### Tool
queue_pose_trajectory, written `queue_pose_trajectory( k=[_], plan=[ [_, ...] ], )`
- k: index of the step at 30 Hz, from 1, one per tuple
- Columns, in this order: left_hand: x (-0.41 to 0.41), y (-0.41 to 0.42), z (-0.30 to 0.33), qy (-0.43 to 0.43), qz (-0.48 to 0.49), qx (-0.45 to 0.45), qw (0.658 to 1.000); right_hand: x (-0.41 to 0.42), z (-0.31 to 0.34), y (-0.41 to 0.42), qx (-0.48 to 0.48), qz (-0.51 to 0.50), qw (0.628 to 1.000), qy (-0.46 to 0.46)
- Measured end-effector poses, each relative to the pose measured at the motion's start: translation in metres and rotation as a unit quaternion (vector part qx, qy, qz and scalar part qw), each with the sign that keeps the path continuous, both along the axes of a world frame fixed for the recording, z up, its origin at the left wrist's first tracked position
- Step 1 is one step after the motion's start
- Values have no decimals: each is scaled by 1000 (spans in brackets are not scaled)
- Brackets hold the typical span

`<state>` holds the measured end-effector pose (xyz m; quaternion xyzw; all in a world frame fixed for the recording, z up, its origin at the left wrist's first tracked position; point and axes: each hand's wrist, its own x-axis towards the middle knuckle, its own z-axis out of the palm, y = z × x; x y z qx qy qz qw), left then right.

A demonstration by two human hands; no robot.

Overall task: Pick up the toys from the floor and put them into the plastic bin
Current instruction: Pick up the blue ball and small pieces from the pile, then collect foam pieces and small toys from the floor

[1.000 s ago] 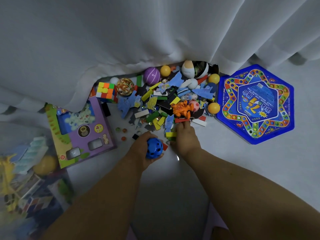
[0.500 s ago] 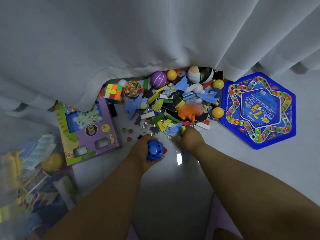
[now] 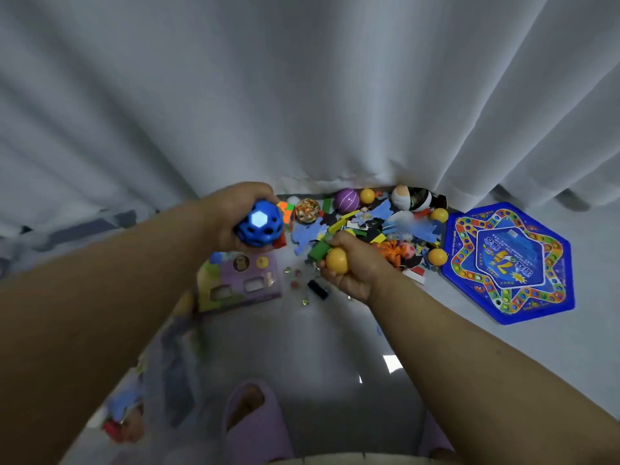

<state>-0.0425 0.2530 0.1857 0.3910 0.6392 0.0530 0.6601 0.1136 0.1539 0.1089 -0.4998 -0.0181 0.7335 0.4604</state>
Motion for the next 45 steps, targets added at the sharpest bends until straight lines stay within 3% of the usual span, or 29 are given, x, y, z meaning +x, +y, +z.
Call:
queue_pose_trajectory(
  k=[4, 7, 13, 23, 26, 30, 34, 40, 45],
  plan=[
    [-80, -3, 75, 69, 10, 71, 995, -81, 51, 0, 52, 88, 994, 24],
    [-152, -25, 92, 119, 68, 83, 987, -148, 82, -5, 71, 167, 982, 49],
    [-244, -78, 65, 185, 200, 28, 962, -249, 105, -23, 46, 289, 956, -21],
    [-275, -80, 41, 228, 186, 14, 956, -275, 90, -34, 33, 325, 941, -85],
    [-270, -73, 38, 237, 175, 37, 955, -269, 88, -32, 38, 247, 963, -102],
    [-241, -58, 35, 237, 137, 129, 953, -247, 84, -26, 140, 241, 942, -186],
    [-191, -44, 36, 253, 52, 225, 939, -191, 60, -11, 138, 166, 920, -326],
    [-92, -32, 34, 242, -144, 319, 905, -60, 0, -8, 43, 119, 868, -480],
    [-13, -34, 5, 182, -292, 250, 905, 42, -60, -32, -89, 120, 848, -508]
  ],
)
